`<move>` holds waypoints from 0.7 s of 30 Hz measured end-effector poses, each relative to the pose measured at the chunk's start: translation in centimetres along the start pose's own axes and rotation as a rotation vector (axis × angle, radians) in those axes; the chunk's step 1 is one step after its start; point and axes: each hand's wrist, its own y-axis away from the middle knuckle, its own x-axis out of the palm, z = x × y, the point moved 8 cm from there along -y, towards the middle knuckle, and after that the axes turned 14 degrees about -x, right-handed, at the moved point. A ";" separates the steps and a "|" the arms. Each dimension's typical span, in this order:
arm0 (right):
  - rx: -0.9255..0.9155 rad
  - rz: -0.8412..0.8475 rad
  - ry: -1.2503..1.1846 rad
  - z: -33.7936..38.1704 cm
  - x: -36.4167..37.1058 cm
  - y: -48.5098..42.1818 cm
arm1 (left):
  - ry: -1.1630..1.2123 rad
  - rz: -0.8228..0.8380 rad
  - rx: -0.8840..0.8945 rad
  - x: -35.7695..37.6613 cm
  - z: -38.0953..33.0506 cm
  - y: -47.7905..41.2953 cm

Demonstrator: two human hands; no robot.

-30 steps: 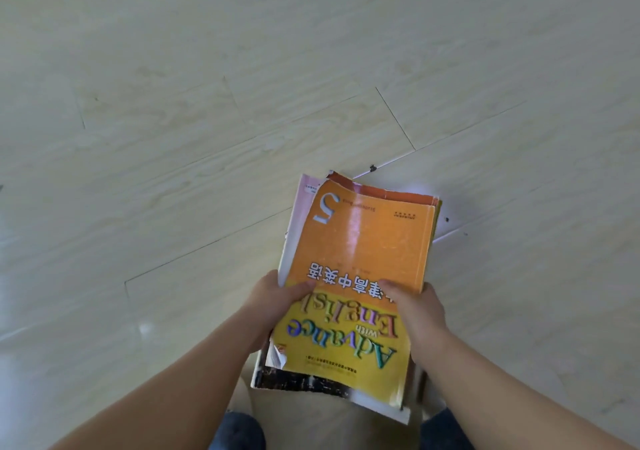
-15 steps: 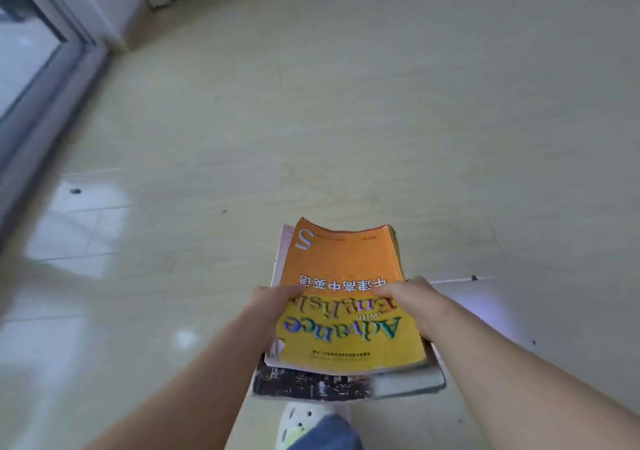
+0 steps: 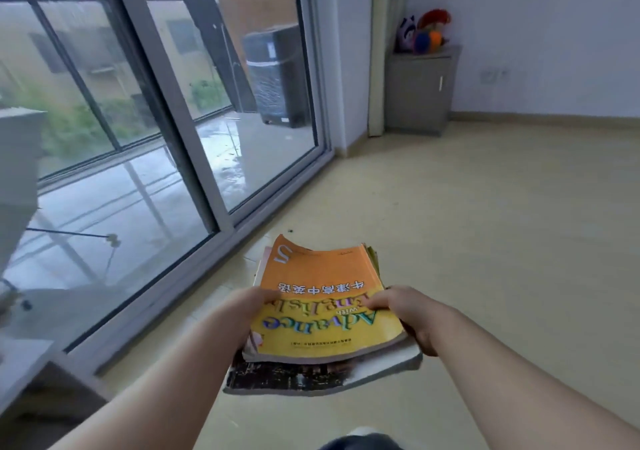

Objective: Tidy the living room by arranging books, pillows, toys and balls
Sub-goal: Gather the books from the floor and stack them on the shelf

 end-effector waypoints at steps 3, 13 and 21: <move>-0.097 0.062 -0.019 3.9 3.8 2.1 | 0.059 -0.081 0.041 -5.3 -0.2 3.4; -0.285 0.239 -0.018 13.0 12.7 7.8 | 0.341 -0.152 0.213 -15.6 1.3 16.6; -0.401 0.484 -0.034 16.8 21.8 9.7 | 0.715 -0.510 0.295 -24.1 6.5 22.1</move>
